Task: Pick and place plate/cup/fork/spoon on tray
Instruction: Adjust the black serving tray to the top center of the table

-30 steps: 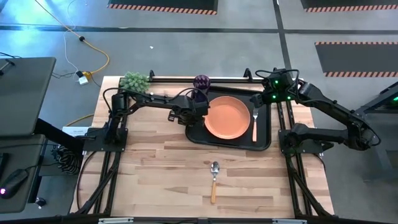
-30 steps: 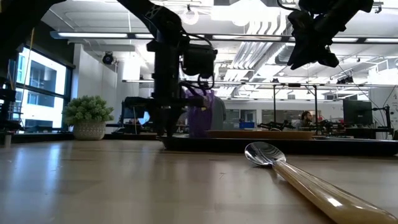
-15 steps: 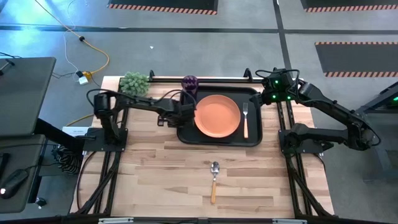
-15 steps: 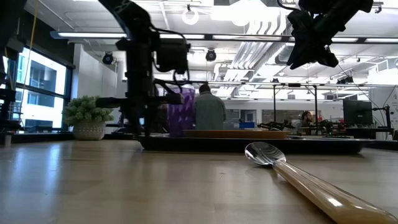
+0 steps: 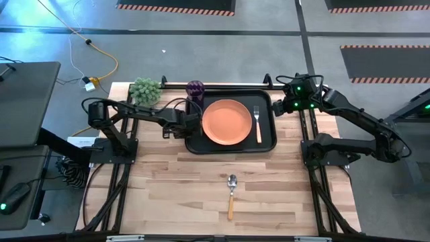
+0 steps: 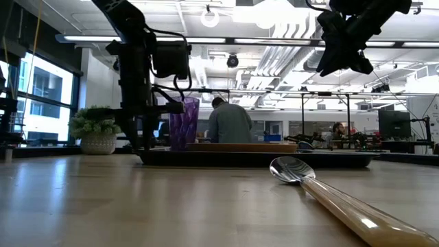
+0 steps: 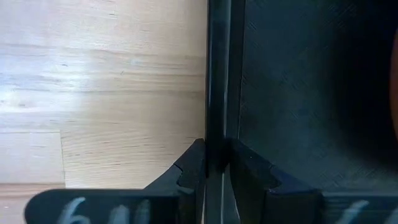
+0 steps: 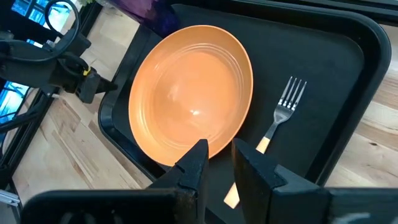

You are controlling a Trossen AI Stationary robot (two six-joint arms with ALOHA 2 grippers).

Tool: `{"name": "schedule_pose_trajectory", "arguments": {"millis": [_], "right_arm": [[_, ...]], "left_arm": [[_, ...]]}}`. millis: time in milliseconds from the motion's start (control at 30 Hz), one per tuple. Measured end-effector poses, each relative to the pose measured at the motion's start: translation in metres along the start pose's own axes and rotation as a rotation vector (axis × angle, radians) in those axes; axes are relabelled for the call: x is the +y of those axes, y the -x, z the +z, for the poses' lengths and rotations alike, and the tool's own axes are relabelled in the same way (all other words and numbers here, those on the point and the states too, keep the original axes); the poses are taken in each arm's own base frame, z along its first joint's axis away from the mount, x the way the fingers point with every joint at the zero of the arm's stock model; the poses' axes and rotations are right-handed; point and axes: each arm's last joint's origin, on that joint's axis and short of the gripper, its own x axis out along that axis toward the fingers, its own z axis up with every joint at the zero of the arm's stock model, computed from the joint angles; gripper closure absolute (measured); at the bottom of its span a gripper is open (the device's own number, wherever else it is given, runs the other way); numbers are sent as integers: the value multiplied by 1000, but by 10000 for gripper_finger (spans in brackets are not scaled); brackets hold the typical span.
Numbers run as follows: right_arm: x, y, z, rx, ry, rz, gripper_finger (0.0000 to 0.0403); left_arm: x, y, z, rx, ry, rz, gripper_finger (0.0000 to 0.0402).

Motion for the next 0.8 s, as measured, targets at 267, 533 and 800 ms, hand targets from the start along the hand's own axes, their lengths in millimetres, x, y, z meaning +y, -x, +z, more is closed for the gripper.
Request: {"name": "schedule_pose_trajectory", "arguments": {"millis": [267, 533, 800], "right_arm": [[0, 0, 0, 0, 0, 0, 339], [0, 0, 0, 0, -13, 0, 339], [0, 0, 0, 0, -23, 0, 339]], "left_arm": [[5, -2, 0, 6, -49, 31, 351], [8, -2, 6, 21, -63, 56, 351], [13, 2, 15, 17, -55, 65, 351]]}}
